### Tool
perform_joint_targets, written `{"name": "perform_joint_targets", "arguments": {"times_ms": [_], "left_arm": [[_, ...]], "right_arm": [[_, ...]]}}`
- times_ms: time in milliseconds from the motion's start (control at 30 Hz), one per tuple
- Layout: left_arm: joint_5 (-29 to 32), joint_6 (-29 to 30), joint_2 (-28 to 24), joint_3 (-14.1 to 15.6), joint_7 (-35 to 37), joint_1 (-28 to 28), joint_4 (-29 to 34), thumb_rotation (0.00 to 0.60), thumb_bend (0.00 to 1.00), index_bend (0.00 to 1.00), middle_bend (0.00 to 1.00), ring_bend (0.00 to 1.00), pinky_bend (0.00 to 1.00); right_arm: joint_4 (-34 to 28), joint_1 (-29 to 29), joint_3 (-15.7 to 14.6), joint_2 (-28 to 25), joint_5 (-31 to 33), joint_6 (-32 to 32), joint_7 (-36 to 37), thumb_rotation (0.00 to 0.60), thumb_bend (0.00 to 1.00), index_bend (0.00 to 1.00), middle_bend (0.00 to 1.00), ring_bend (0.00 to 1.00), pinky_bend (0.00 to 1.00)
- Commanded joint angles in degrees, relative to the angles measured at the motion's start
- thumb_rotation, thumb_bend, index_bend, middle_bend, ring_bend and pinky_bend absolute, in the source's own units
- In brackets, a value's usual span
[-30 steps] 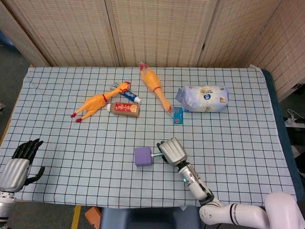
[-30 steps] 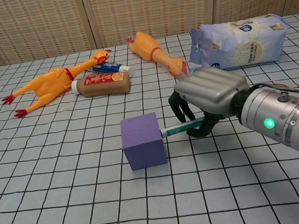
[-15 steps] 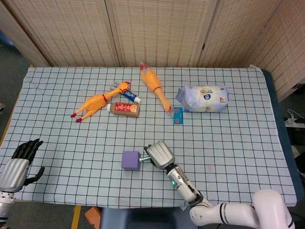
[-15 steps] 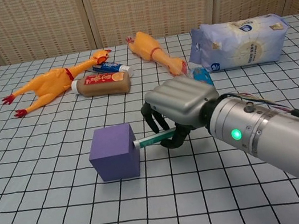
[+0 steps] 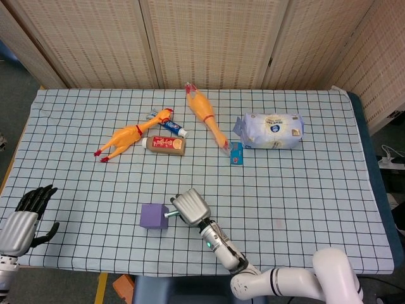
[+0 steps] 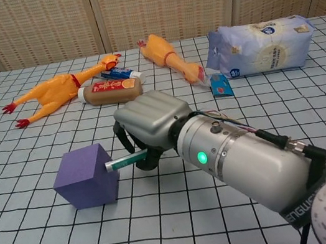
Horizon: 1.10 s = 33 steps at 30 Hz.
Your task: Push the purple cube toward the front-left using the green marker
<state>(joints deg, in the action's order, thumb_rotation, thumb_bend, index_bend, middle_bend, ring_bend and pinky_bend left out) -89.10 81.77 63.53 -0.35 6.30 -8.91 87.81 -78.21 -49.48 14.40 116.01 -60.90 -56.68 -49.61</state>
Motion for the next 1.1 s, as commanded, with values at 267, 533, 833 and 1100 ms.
{"name": "perform_joint_targets", "arguments": {"times_ms": [267,533,833,1100], "left_arm": [[-0.30,0.16,-0.41,0.08,1.42,-0.01,-0.22,0.600,0.39,0.00,0.00,0.00,0.07],[-0.34,0.20,-0.70,0.06,2.57,-0.03,-0.50,0.600,0.39,0.00,0.00,0.00,0.07],[-0.43,0.14,-0.81,0.11,2.99,-0.08,-0.63,0.600,0.39,0.00,0.00,0.00,0.07],[-0.25,0.09,-0.83,0.04,3.22,-0.10,-0.81,0.600,0.39,0.00,0.00,0.00,0.07]], "right_arm": [[7.70,-5.70,3.92,7.02,4.19,1.76,-1.92,0.600,0.42,1.00,0.85,0.68,0.66],[10.88,-9.07,5.96,10.36,4.94,2.63,-0.79,0.600,0.42,1.00,0.85,0.68,0.66],[14.91,-13.69,8.22,14.00,6.85,4.62,0.06,0.600,0.42,1.00,0.85,0.68,0.66],[16.20,-19.68,6.89,14.00,11.32,3.73,3.23,0.600,0.42,1.00,0.85,0.68,0.65]]}}
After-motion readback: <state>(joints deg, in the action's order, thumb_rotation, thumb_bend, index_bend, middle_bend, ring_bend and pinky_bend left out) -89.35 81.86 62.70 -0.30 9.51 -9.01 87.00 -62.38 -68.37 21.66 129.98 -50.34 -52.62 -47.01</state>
